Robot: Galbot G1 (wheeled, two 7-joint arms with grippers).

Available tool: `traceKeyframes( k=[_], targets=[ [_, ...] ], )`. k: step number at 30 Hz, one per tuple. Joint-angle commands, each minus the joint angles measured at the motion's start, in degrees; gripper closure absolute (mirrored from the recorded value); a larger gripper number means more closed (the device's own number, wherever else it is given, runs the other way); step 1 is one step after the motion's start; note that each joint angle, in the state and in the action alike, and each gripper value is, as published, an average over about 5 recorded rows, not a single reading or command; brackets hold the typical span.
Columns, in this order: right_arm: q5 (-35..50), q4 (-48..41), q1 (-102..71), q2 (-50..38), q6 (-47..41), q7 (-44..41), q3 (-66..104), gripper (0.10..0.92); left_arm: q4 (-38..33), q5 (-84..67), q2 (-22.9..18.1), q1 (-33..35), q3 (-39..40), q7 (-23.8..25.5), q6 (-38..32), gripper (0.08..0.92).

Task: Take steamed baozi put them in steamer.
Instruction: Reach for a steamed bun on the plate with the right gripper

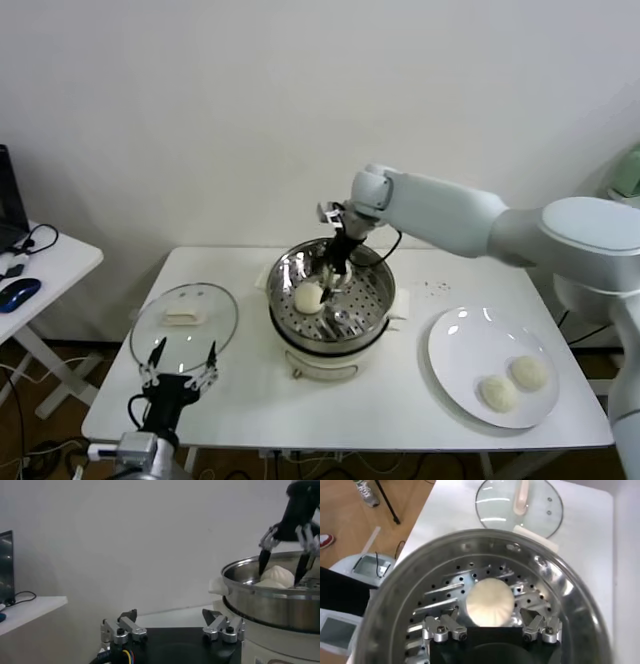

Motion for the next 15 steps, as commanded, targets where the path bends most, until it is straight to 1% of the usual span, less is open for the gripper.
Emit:
traceKeyframes(
  k=[1, 4, 8, 15],
  targets=[
    [-1.2, 18.6, 13.1, -19.4, 0.3, -1.9, -3.3, 0.203, 0.1, -0.4, 0.4, 0.2, 0.6, -0.2, -0.4, 0.177],
    [-5.6, 24.6, 14.2, -27.2, 0.5, -3.3, -3.6, 0.203, 0.5, -0.8, 0.5, 0.0, 0.7, 0.2, -1.5, 0.177],
    [-11.5, 30.0, 12.7, -36.5, 1.7, -4.3, -4.0, 0.203, 1.3, -1.2, 1.0, 0.1, 0.4, 2.5, -5.4, 0.177],
    [-24.6, 33.7, 2.7, -48.3, 5.8, -3.7, -0.2, 0.203, 2.0, -2.3, 1.7, 0.1, 0.0, 2.7, -8.2, 0.177]
  ],
)
